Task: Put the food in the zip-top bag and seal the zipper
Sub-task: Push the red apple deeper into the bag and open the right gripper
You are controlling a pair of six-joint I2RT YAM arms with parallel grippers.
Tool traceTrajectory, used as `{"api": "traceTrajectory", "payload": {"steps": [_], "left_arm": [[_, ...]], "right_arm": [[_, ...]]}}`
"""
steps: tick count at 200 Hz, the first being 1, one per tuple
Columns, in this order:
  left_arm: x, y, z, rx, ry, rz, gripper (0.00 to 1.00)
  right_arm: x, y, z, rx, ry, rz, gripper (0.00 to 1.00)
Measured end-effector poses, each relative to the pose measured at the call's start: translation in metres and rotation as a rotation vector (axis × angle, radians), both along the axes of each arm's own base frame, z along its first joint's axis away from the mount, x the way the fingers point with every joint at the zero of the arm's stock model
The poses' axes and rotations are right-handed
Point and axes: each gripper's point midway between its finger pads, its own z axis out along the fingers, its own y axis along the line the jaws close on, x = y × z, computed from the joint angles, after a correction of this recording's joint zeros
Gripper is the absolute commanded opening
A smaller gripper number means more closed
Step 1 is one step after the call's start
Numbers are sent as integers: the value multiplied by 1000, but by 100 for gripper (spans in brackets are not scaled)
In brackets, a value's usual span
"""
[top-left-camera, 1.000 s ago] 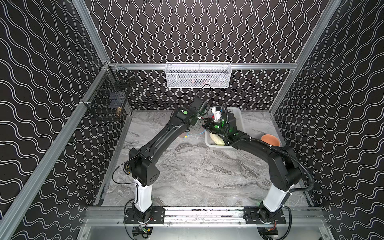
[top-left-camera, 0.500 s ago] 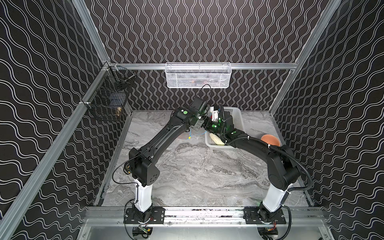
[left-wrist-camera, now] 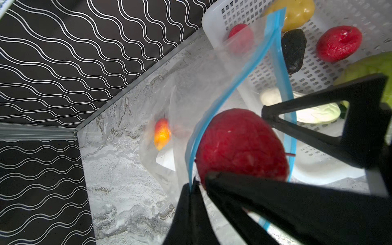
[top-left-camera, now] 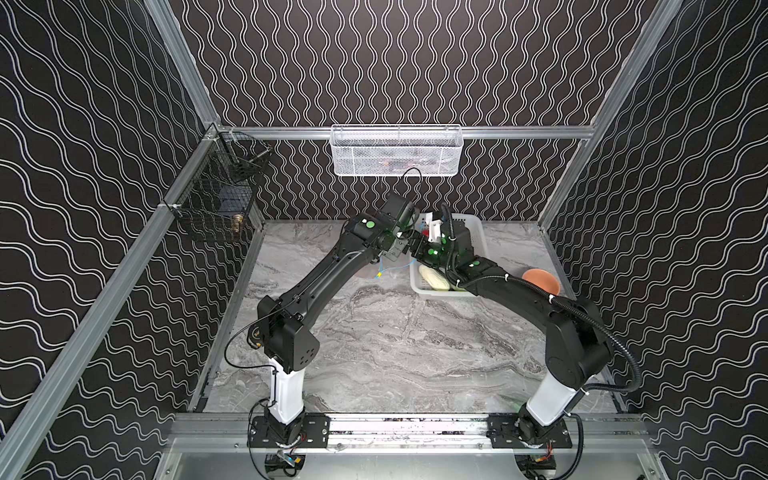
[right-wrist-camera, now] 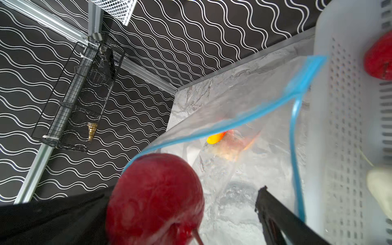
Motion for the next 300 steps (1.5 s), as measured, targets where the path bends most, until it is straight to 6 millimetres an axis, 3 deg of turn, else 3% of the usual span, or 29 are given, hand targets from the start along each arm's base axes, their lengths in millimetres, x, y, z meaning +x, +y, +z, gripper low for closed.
{"api": "traceTrajectory", "payload": {"steps": [65,151,221,300], "left_arm": [[0,2,2,0,-9,4,0],[-3,2,3,-4,-4,-1,0],[-3,2,3,-5,-6,-1,0],[-3,0,7,-16,-10,-5,0]], "right_arm": [[-4,-13,16,-43,-8,-29,99],[-4,-28,4,-46,36,-19,99],[-17,-30,31,21,-39,38,99],[-14,-23,-5,2,6,74,99]]}}
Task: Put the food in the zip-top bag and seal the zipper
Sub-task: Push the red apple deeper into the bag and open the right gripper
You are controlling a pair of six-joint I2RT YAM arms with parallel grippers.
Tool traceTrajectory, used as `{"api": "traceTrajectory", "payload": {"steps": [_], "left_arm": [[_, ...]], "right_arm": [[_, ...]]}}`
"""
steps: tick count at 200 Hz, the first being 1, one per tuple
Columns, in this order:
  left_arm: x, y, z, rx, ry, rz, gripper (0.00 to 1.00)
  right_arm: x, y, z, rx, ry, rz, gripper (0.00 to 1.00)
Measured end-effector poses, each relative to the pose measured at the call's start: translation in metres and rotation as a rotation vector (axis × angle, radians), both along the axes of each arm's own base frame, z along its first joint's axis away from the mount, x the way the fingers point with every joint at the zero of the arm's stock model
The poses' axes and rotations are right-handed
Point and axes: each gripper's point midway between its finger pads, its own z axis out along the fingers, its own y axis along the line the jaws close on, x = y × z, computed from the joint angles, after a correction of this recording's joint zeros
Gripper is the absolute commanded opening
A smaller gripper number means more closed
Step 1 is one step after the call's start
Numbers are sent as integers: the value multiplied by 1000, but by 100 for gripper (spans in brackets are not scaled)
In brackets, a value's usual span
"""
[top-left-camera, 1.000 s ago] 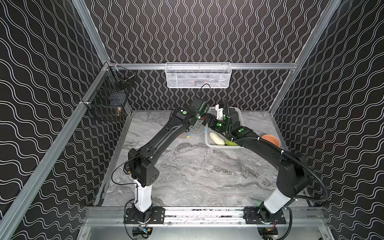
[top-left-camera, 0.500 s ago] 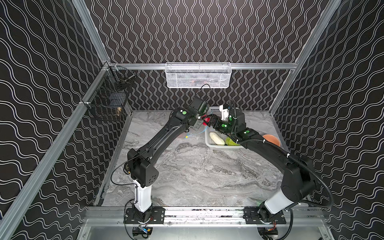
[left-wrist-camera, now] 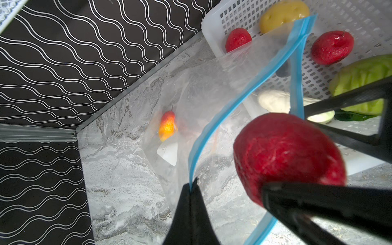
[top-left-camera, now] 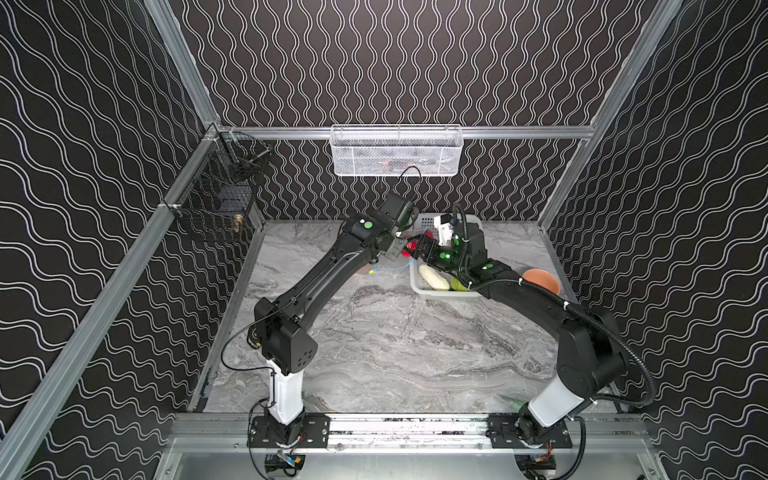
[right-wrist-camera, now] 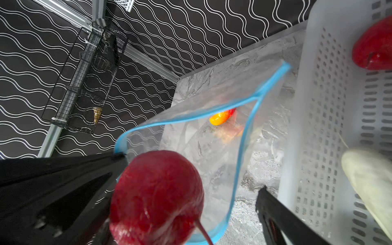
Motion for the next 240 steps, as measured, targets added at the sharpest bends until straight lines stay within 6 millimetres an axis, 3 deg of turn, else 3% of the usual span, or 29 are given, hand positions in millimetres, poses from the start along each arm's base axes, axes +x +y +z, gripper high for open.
{"api": "traceTrajectory", "payload": {"steps": [85,123,160,197,240], "left_arm": [[-1,2,4,4,-11,6,0],[1,6,8,18,-30,19,0],[3,8,13,24,-46,27,0],[7,8,12,37,-54,39,0],[9,8,21,25,-74,43,0]], "right_arm": [[29,35,-20,56,-37,112,99],[31,43,-33,70,-68,161,99],[16,33,-50,76,-75,192,99],[-3,16,-40,129,-140,226,99],[-16,-5,-55,166,-138,244,99]]}}
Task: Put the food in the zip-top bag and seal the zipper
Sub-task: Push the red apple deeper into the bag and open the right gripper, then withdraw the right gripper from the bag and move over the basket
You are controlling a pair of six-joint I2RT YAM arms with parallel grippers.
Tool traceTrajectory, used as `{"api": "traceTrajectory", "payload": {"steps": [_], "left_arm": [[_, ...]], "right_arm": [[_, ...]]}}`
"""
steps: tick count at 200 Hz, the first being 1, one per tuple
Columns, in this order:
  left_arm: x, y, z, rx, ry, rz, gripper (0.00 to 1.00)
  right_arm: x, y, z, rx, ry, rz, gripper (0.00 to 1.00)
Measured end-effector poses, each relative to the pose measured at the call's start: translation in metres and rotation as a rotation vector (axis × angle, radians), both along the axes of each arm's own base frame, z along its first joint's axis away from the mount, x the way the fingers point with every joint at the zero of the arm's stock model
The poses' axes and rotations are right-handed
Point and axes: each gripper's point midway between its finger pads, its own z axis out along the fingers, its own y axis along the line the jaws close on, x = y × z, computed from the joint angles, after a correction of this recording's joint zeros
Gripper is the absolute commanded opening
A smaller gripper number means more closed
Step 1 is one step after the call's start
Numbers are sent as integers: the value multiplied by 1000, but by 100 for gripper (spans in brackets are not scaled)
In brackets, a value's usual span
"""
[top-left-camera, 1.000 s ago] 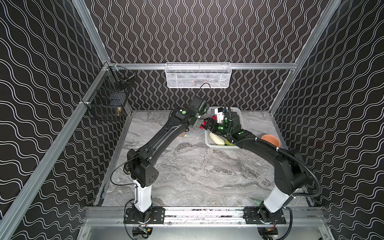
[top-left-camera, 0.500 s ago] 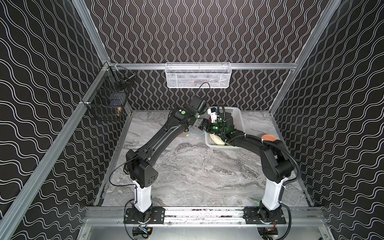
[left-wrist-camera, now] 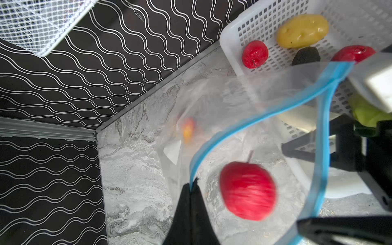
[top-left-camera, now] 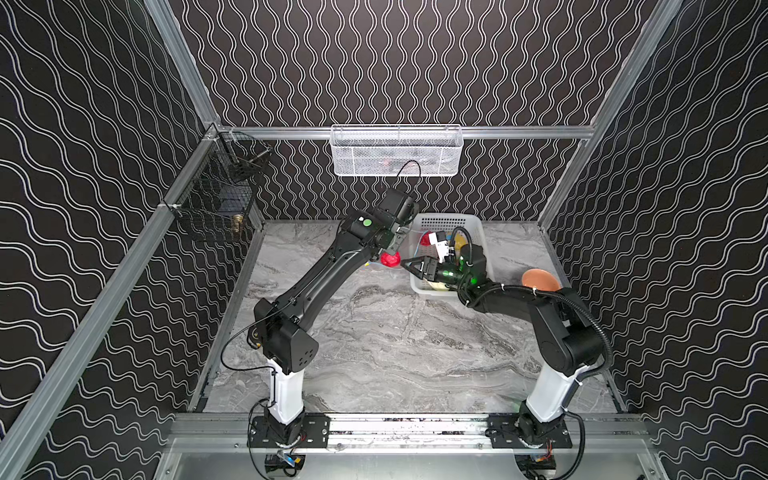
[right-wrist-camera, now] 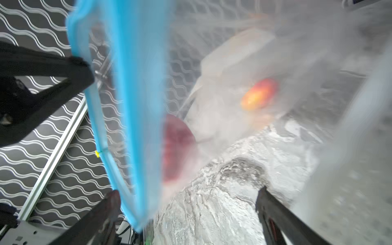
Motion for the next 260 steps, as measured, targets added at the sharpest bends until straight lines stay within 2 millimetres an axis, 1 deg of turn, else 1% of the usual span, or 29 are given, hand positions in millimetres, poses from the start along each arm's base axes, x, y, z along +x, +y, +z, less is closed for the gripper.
{"api": "traceTrajectory", "payload": {"steps": [11,45,58,80,93,112,136,163,193,225,260], "left_arm": [[0,0,0,-1,0,0,0],[-1,0,-1,1,3,-1,0],[-1,1,-2,5,5,-2,0],[-1,3,-5,20,6,7,0],[0,5,-5,29,2,14,0],[1,6,-5,33,-2,19,0],[2,7,-6,40,-9,28,0],[2,11,-13,58,-3,37,0],[7,17,-10,62,-23,58,0],[17,32,-7,57,-38,99,0],[31,56,-9,54,-42,156,0]], "right_arm": [[1,-7,-2,7,2,-8,99],[0,-17,0,29,-3,-14,99],[0,-20,10,37,-20,-19,99],[-6,-22,37,53,-80,-17,99],[-10,-23,49,52,-107,-19,99],[-12,-27,60,31,-127,-39,99],[-4,-33,72,-24,-142,-94,99],[3,-40,70,-90,-120,-139,99],[9,-49,67,-131,-111,-166,99],[17,-60,62,-154,-84,-194,99],[41,-74,57,-197,-47,-255,99]]}}
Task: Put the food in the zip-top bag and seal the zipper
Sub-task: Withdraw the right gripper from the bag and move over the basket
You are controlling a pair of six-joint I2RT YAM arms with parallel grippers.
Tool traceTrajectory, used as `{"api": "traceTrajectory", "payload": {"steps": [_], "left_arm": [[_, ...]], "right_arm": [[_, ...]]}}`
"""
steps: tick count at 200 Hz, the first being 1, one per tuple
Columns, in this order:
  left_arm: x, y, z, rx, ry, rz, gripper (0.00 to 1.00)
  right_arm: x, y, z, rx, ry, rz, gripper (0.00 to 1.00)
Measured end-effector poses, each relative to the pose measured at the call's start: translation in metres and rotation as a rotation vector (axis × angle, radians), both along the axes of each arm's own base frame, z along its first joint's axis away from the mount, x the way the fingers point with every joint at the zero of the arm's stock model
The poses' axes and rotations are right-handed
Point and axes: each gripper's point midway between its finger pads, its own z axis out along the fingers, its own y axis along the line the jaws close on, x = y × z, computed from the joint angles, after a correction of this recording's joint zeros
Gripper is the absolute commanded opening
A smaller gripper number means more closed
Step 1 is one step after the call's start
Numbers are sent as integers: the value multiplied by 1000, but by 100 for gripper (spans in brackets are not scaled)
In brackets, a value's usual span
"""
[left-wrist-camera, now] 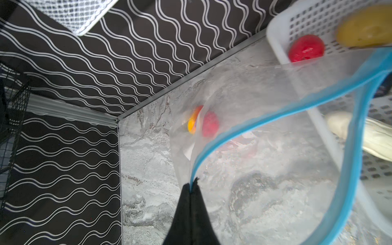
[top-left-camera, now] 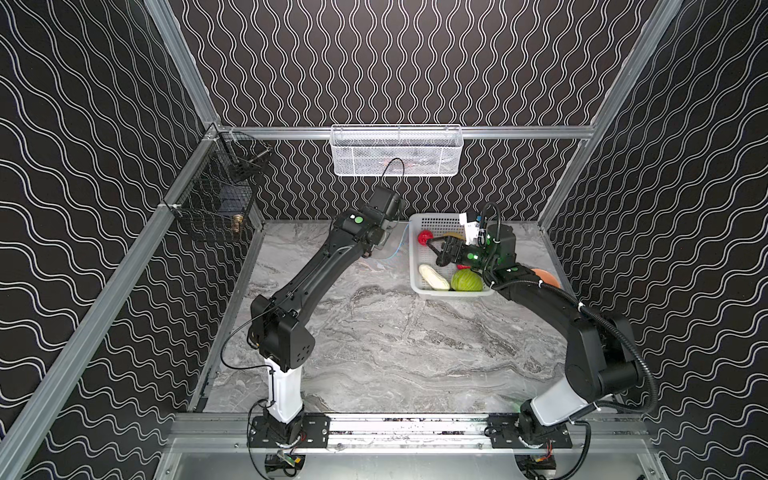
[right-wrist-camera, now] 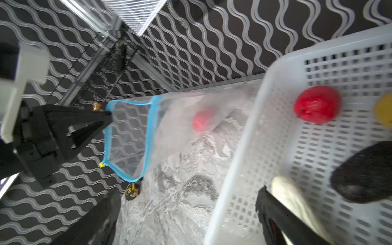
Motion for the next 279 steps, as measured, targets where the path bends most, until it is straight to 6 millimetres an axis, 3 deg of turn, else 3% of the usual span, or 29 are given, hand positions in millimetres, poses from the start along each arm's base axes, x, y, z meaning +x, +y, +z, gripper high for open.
{"api": "traceTrajectory", "payload": {"steps": [34,84,136,197,279], "left_arm": [[3,15,-3,2,7,29,0],[-4,11,6,-43,3,-4,0],[-18,7,-6,-71,49,-54,0],[-24,8,-9,-65,32,-90,0],[-21,3,-6,-81,23,-102,0]], "right_arm": [[18,-12,8,-32,29,-66,99],[39,-34,23,-109,67,-217,99],[49,-54,-6,-189,181,-339,99],[68,-70,-23,-235,262,-459,99],[112,-86,-50,-459,298,-521,99]]}}
